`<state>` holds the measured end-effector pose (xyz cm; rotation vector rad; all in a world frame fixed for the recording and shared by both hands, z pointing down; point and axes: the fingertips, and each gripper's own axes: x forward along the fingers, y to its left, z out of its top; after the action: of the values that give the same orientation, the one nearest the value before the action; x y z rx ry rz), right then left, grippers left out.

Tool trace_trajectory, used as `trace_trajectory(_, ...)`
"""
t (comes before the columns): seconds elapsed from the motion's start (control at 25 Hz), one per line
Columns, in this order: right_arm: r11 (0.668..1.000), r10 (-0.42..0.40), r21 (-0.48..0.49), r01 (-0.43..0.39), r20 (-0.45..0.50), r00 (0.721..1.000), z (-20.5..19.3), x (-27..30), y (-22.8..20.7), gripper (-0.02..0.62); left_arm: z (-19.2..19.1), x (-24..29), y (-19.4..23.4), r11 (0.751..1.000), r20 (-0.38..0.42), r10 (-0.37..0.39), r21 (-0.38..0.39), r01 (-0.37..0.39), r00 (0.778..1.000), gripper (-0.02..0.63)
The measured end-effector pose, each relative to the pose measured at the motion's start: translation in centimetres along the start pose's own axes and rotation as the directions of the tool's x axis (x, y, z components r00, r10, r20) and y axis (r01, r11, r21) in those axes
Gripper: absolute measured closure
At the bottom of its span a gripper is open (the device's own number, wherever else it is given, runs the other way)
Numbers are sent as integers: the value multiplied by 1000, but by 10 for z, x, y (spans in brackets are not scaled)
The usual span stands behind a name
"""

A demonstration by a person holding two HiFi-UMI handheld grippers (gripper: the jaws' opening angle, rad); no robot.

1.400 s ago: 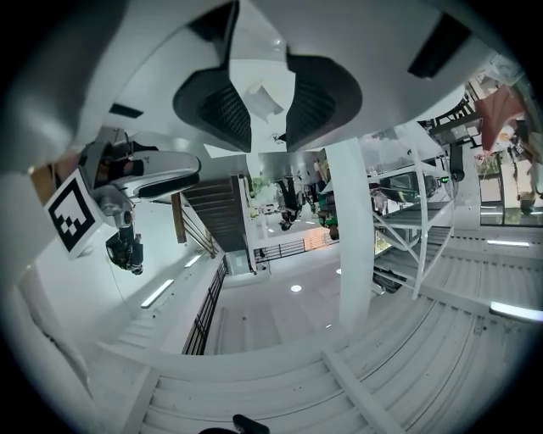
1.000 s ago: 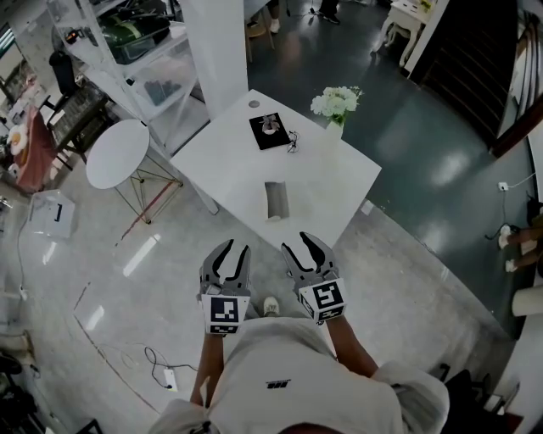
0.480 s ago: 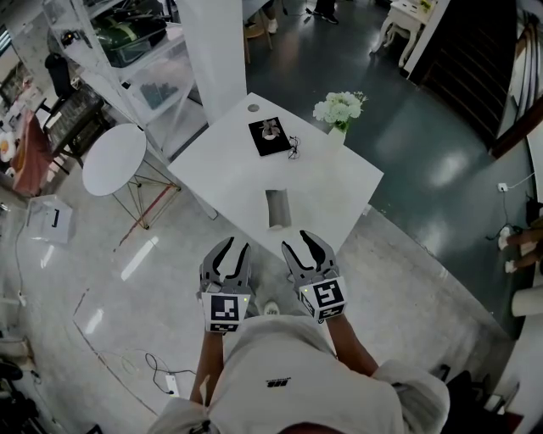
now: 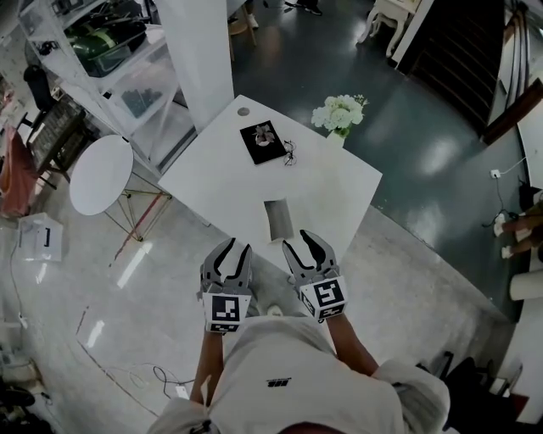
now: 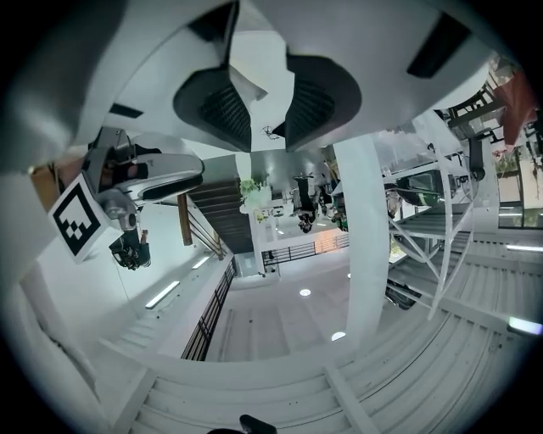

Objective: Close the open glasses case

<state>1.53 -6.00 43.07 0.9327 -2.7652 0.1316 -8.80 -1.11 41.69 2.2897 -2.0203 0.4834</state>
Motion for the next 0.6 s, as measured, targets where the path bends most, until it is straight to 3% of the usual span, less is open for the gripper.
trace_trajectory(0.6,984,-173,39,175,-48,984,4,73,-29,420,-9,81,51,975,-1,-220,26,220,976,471)
